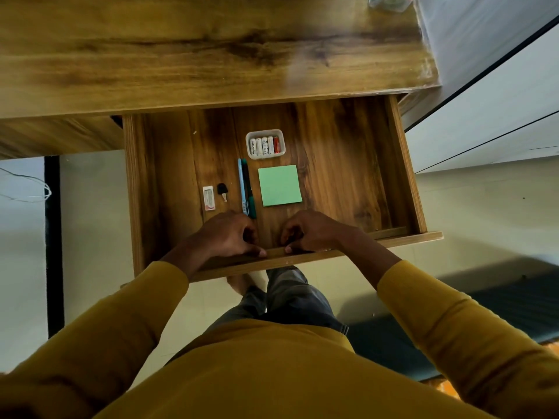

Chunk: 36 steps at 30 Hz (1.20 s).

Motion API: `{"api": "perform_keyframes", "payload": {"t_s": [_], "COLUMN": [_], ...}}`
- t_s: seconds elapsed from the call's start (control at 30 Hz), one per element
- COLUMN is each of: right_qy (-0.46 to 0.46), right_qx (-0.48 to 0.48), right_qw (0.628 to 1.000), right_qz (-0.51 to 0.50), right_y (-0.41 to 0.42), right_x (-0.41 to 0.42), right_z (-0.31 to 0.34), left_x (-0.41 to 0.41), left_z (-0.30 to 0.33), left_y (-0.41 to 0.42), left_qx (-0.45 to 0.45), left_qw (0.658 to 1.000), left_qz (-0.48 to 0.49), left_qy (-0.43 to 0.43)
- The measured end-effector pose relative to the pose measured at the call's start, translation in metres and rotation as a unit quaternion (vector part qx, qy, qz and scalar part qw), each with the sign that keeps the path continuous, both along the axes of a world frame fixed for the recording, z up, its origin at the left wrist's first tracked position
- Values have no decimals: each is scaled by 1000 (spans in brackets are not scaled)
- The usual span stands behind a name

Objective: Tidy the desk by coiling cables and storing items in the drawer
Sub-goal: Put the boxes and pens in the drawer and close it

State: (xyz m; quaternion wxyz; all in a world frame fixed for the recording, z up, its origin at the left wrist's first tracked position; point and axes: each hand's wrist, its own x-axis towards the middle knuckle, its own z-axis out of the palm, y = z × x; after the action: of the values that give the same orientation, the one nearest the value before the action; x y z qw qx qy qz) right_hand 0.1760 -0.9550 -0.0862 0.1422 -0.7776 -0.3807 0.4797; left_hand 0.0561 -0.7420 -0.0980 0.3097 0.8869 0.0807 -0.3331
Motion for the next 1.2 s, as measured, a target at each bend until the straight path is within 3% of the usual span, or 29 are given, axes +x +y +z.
{"api": "perform_keyframes", "payload": {"t_s": [0.17, 0.27, 0.37, 0.5, 0.7, 0.9, 1.2], "right_qy": [-24, 22, 39, -31, -216, -277, -398], "right_qx": [47, 77, 76, 67, 72, 56, 52], "right_qw": [997, 992, 993, 995, 974, 959, 916], "right_qz": [-49, -93, -75, -63, -16, -17, -21], "right_y": [12, 16, 19, 26, 36, 39, 52], "right_x": [14, 20, 22, 27, 28, 32, 46], "right_z": [2, 14, 24, 26, 43, 51, 52], "left_x": [17, 28, 38, 46, 41, 37, 53], "left_z": [3, 4, 7, 18, 43, 57, 68], "left_y": [10, 16, 23, 24, 34, 40, 44], "left_qx": [-11, -23, -12, 23, 50, 137, 228], "left_qw": [1000, 999, 999, 995, 980, 966, 932], "left_qz": [11, 28, 44, 64, 79, 12, -9], "left_qy": [-3, -5, -24, -78, -175, -221, -280]}}
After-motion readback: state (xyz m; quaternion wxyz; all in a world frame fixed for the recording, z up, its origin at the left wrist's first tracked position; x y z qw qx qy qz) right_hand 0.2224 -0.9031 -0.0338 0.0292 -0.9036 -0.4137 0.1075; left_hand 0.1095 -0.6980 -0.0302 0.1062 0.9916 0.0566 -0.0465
